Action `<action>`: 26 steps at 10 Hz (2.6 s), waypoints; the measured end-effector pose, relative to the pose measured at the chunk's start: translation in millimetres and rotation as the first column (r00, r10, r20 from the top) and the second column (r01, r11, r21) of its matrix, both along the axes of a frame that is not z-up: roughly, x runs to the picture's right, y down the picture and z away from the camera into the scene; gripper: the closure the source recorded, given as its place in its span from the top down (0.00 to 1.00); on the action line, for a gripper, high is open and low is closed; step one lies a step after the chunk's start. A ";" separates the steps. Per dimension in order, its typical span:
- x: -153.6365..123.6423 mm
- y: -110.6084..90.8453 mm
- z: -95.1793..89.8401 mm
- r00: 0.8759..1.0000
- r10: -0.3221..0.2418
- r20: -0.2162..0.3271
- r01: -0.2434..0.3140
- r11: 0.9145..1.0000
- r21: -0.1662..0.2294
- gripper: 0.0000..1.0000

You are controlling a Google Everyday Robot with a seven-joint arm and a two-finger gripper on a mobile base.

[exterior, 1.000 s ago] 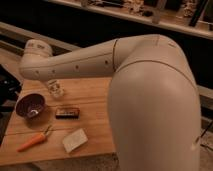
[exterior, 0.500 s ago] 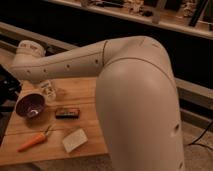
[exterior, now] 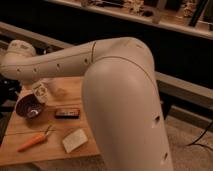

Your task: Place the bottle in the ceramic bowl

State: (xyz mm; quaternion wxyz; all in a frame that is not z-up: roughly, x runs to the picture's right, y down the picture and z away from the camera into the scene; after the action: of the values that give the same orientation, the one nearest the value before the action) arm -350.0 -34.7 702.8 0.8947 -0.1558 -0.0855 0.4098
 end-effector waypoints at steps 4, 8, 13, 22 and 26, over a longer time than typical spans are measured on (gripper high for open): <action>-23.7 11.0 -1.6 0.998 -0.045 0.038 0.046 0.999 -0.025 0.00; -41.2 25.4 4.0 0.994 -0.077 0.077 0.082 0.995 -0.054 0.00; -47.0 39.6 19.6 0.989 -0.092 0.119 0.102 0.992 -0.079 0.00; -52.1 59.9 41.1 0.981 -0.122 0.152 0.137 0.986 -0.097 0.05; -52.2 60.2 41.3 0.981 -0.122 0.152 0.138 0.986 -0.097 0.05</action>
State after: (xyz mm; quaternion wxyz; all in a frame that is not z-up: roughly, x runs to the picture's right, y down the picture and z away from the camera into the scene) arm -402.2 25.5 744.1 0.9013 -0.2383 -0.1182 0.3420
